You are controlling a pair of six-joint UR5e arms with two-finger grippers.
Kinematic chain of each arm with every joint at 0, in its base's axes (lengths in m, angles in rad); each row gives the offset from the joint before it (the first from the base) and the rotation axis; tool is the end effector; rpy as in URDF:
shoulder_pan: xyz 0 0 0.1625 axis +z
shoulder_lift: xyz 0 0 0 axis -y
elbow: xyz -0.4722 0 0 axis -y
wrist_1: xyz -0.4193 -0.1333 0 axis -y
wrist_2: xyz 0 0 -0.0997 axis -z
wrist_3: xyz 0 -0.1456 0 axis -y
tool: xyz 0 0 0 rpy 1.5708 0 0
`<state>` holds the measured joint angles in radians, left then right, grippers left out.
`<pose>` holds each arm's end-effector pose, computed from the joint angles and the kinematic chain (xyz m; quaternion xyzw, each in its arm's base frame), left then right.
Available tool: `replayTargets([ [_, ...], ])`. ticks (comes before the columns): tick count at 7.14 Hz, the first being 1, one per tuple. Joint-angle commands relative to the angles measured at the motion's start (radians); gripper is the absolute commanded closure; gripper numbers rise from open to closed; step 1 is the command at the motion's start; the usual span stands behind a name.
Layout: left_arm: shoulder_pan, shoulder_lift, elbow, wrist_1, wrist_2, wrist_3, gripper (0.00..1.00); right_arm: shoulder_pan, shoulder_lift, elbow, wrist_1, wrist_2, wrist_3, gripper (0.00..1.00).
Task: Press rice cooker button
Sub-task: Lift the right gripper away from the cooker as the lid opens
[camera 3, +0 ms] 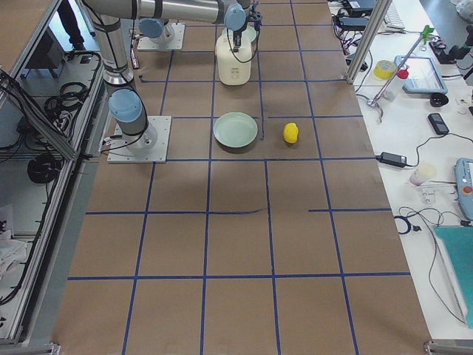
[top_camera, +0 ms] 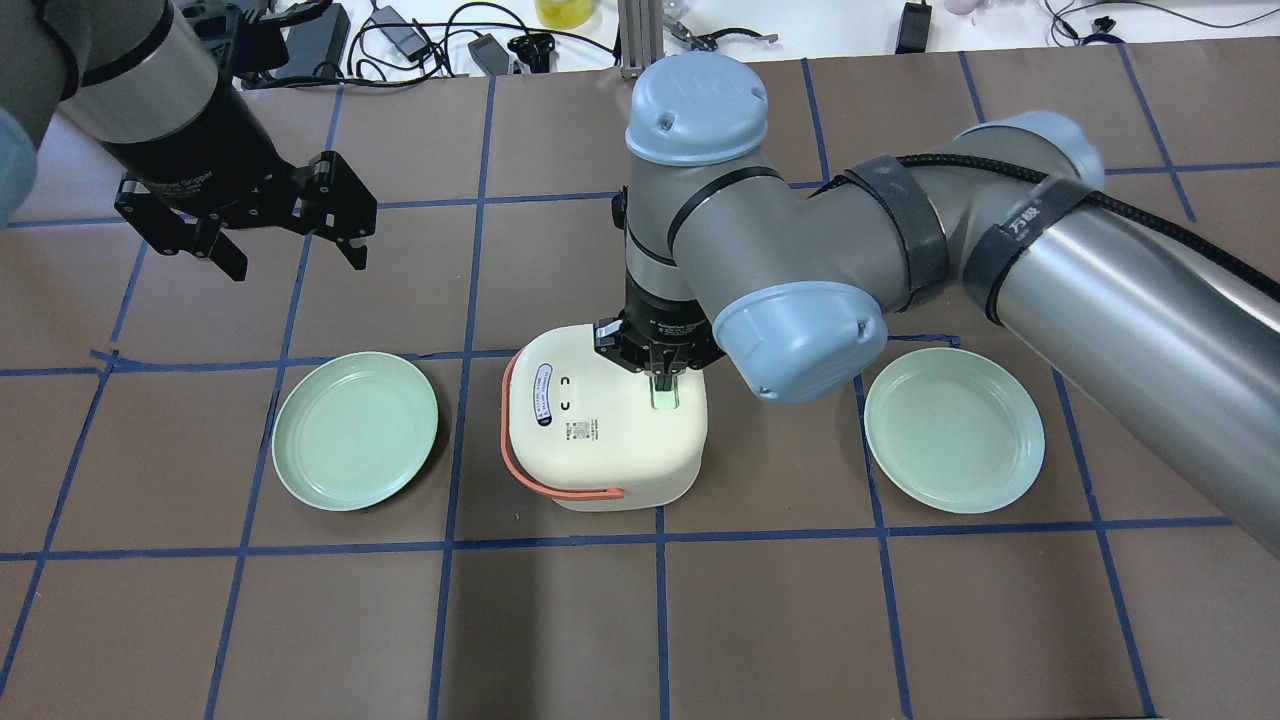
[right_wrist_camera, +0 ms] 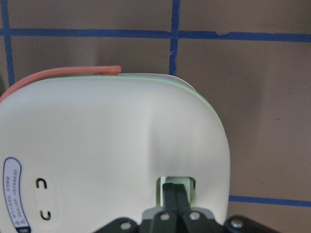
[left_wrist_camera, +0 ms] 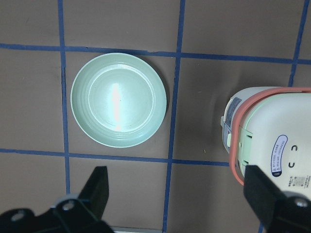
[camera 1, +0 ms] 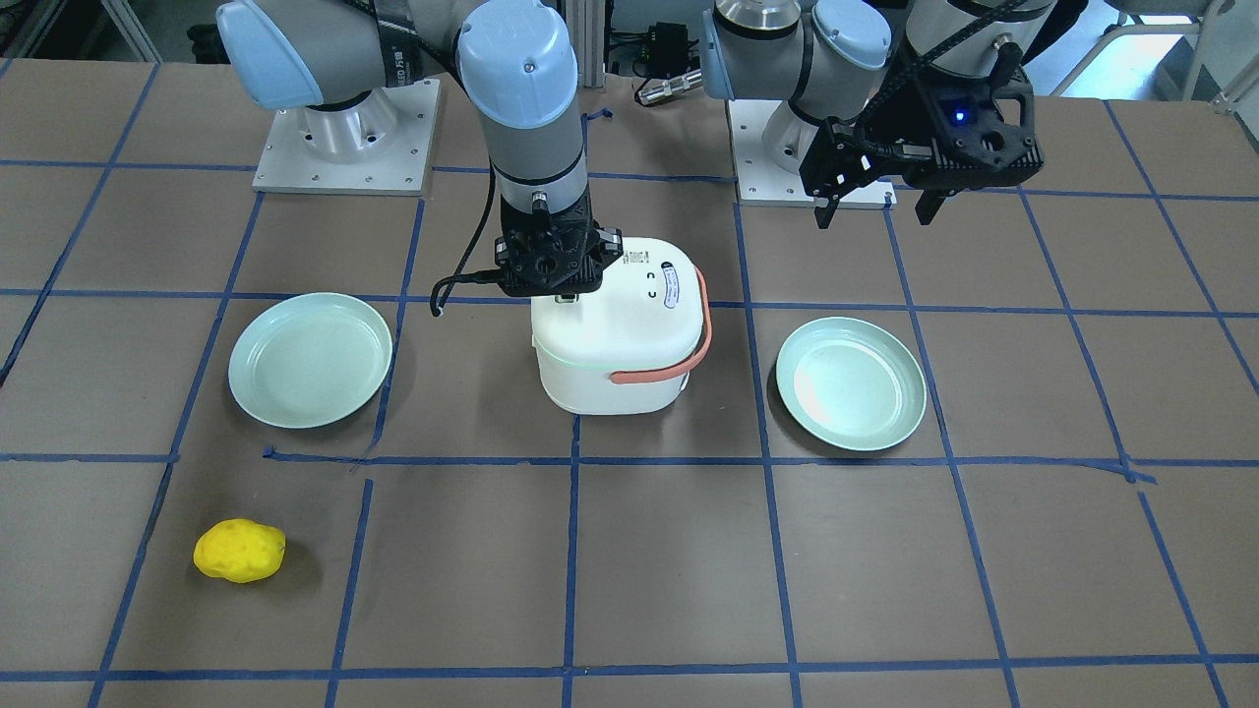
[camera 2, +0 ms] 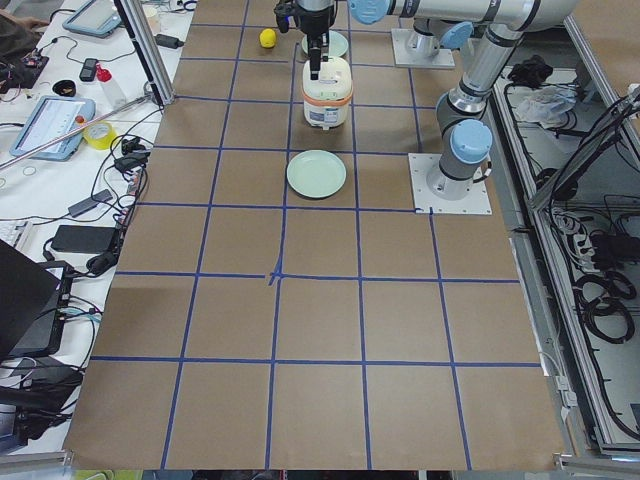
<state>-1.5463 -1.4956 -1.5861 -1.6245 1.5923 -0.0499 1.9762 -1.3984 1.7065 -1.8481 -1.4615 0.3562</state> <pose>-0.1183 -0.4867 0.5135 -0.0372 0.9992 -0.0032 0.0107 0.3642 -0.4703 0.3528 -0.0237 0.9981 0.0346 0.0450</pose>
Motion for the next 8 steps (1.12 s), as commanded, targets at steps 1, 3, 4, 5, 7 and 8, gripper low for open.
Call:
replayTargets([
  [1, 0.0, 0.0, 0.0, 0.0, 0.0, 0.001, 0.0, -0.019, -0.022, -0.086, 0.071, -0.014, 0.013, 0.53],
  [3, 0.0, 0.0, 0.0, 0.0, 0.0, 0.001, 0.0, -0.074, -0.027, -0.244, 0.235, -0.115, -0.006, 0.23],
  [4, 0.0, 0.0, 0.0, 0.0, 0.0, 0.001, 0.0, -0.124, -0.033, -0.283, 0.239, -0.114, -0.008, 0.03],
  [5, 0.0, 0.0, 0.0, 0.0, 0.0, -0.001, 0.0, -0.185, -0.048, -0.303, 0.239, -0.09, -0.014, 0.0],
  [7, 0.0, 0.0, 0.0, 0.0, 0.0, -0.001, 0.0, -0.302, -0.085, -0.349, 0.326, -0.077, -0.151, 0.0],
  [8, 0.0, 0.0, 0.0, 0.0, 0.0, 0.001, 0.0, -0.333, -0.105, -0.349, 0.326, -0.091, -0.19, 0.0],
])
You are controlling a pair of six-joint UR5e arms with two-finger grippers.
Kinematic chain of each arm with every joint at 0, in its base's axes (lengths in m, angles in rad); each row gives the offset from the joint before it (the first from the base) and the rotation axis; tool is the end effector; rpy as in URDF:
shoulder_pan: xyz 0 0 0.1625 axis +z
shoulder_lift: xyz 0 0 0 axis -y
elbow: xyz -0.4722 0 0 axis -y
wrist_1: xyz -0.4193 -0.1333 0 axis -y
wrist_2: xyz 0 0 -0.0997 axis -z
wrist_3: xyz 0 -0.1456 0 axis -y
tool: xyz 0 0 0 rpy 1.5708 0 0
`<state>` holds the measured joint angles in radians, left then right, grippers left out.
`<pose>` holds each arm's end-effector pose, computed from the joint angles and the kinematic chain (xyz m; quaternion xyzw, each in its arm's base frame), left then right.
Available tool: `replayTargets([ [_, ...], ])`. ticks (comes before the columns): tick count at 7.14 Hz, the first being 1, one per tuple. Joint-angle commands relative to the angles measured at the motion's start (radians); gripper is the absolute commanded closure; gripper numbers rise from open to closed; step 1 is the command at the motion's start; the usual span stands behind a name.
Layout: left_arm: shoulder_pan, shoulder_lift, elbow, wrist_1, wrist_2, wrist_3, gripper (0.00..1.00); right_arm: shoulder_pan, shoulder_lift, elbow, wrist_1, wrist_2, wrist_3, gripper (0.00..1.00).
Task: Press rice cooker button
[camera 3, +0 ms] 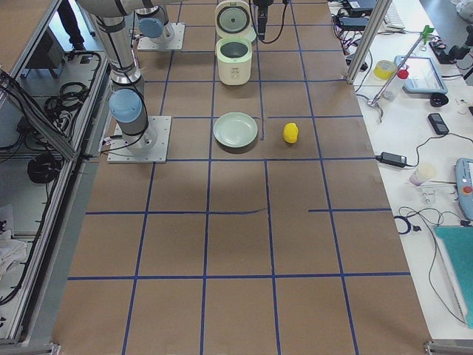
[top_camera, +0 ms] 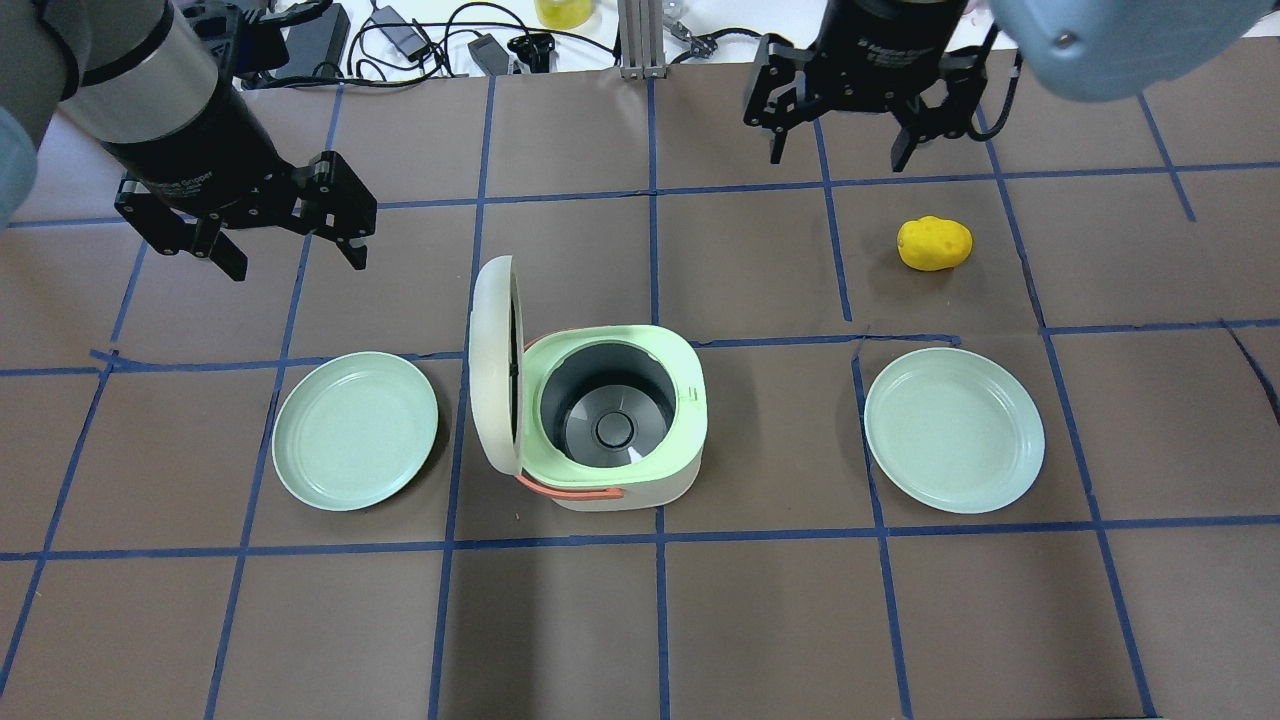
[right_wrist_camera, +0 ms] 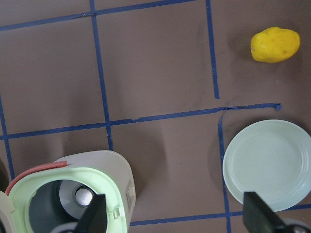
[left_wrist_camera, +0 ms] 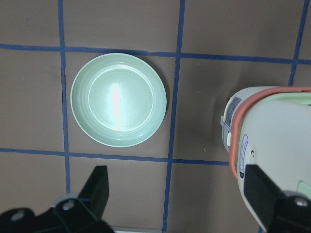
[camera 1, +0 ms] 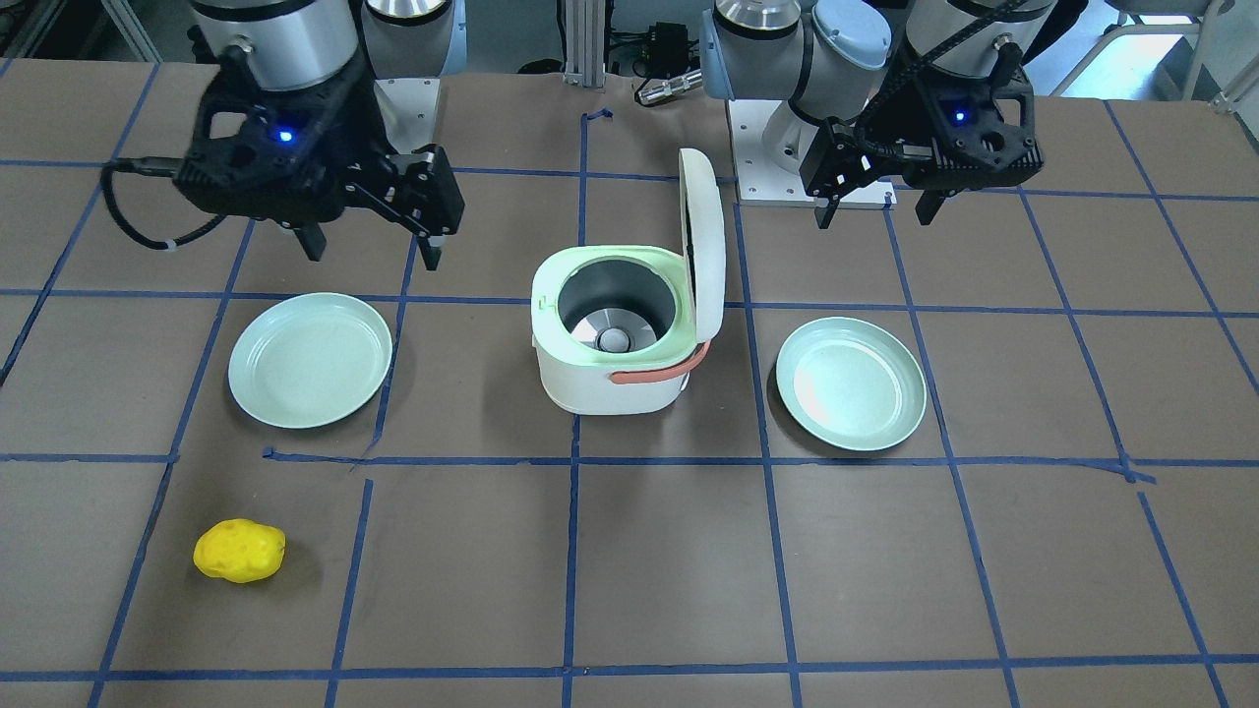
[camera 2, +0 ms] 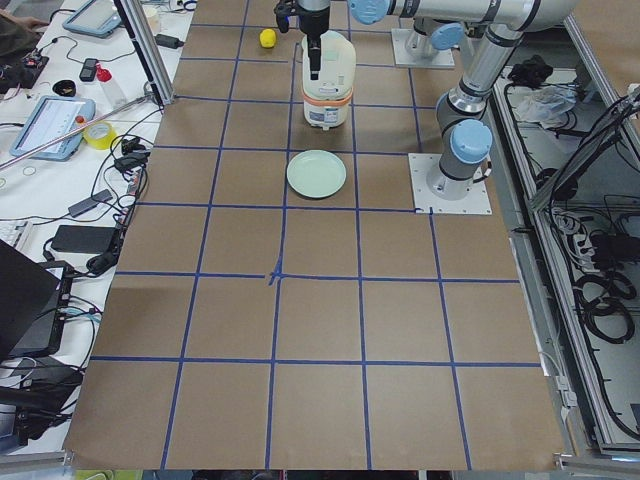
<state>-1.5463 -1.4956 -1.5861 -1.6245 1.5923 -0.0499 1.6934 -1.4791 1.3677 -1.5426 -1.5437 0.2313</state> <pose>-0.1183 -0.4867 0.5135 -0.0372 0.9992 -0.0032 0.0107 0.2061 -0.5503 0.5426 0.0537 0.9976 -0.0386 0.0206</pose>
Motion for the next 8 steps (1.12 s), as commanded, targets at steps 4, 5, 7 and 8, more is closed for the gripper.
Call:
replayTargets([
  [4, 0.0, 0.0, 0.0, 0.0, 0.0, 0.001, 0.0, -0.084, -0.03, -0.007, -0.002, -0.055, -0.135, 0.0],
  [5, 0.0, 0.0, 0.0, 0.0, 0.0, 0.001, 0.0, -0.084, -0.03, -0.007, -0.005, -0.055, -0.136, 0.0],
  [7, 0.0, 0.0, 0.0, 0.0, 0.0, -0.001, 0.0, -0.083, -0.03, -0.007, 0.001, -0.05, -0.136, 0.0],
  [8, 0.0, 0.0, 0.0, 0.0, 0.0, 0.001, 0.0, -0.083, -0.032, -0.007, 0.004, -0.049, -0.136, 0.0],
])
